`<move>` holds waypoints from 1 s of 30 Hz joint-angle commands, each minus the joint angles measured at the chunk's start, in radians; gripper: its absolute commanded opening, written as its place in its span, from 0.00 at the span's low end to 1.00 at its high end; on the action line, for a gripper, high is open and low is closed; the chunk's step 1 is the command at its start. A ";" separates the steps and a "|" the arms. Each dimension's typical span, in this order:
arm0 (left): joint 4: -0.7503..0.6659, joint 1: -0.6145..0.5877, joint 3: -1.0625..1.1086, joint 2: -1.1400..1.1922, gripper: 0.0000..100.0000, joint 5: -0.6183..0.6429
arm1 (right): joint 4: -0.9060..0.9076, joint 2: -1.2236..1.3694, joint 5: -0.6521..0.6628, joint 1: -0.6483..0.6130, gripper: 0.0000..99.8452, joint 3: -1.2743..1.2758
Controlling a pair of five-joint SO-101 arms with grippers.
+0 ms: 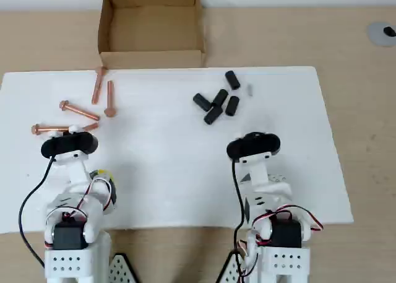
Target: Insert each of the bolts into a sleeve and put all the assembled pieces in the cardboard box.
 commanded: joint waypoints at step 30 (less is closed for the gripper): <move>-0.015 0.028 -0.005 -0.008 0.01 0.005 | -0.017 -0.116 -0.005 -0.004 0.01 0.002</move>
